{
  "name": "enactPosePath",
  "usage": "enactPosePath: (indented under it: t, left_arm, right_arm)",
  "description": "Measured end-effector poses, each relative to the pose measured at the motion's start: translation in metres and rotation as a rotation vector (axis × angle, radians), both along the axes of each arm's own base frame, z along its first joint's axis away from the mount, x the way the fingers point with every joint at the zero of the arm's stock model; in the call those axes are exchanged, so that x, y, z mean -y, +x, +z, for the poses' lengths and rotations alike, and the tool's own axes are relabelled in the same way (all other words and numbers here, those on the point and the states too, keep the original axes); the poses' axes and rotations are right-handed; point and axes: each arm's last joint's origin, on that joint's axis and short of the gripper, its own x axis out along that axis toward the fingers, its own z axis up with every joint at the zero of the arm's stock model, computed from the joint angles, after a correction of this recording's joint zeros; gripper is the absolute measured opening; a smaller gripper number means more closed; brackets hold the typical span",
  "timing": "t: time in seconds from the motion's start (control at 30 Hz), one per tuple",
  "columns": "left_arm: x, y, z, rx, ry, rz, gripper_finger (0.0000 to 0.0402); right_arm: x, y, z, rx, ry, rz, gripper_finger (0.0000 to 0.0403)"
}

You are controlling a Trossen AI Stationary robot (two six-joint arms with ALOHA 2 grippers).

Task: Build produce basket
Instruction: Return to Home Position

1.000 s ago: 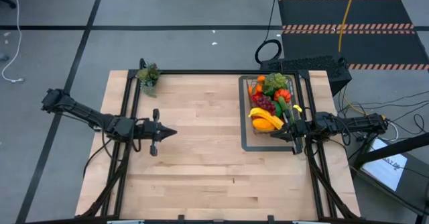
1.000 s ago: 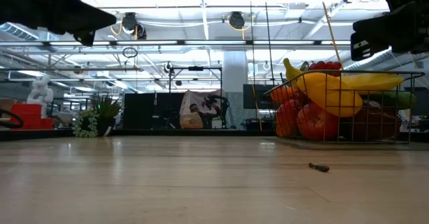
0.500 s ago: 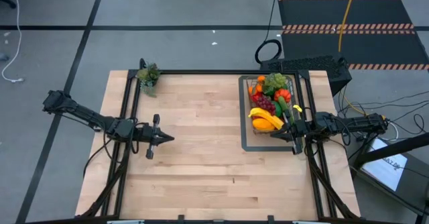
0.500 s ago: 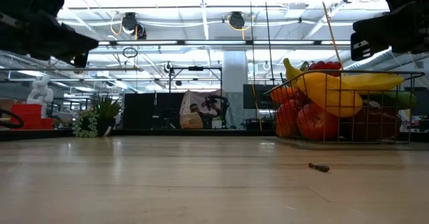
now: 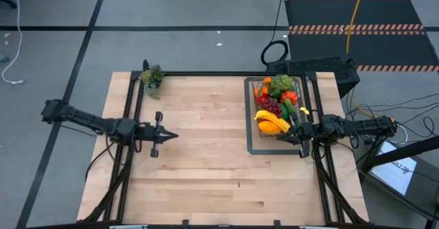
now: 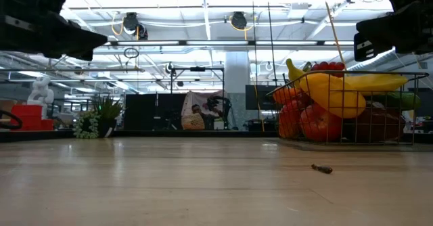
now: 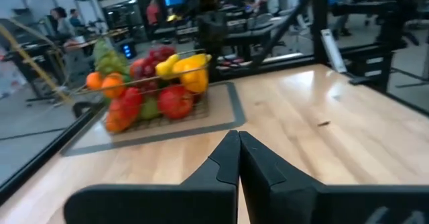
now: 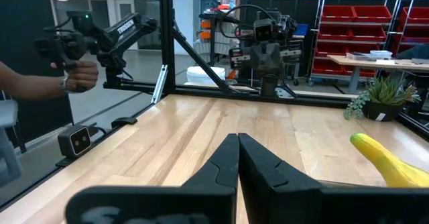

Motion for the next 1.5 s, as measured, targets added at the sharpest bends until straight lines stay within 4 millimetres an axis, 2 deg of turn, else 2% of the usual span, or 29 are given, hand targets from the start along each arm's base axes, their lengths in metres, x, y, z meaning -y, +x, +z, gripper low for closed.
enactPosePath:
  t: [0.37, 0.73, 1.03, 1.5]
  left_arm:
    - [-0.020, 0.002, -0.005, -0.052, -0.003, 0.153, 0.0006]
    - [-0.031, 0.001, -0.001, -0.011, -0.032, 0.114, 0.0003]
    - [-0.034, -0.007, -0.005, -0.062, -0.056, 0.175, 0.0001]
    - [-0.035, -0.024, 0.000, 0.011, -0.055, 0.199, 0.0001]
  right_arm:
    - [0.000, 0.000, 0.000, 0.000, 0.000, 0.000, 0.0000]
    - [0.000, 0.000, 0.000, 0.000, 0.000, 0.000, 0.0000]
    - [0.000, 0.000, 0.000, 0.000, 0.000, 0.000, 0.0000]
    - [0.000, 0.000, 0.000, 0.001, 0.000, 0.000, 0.0000]
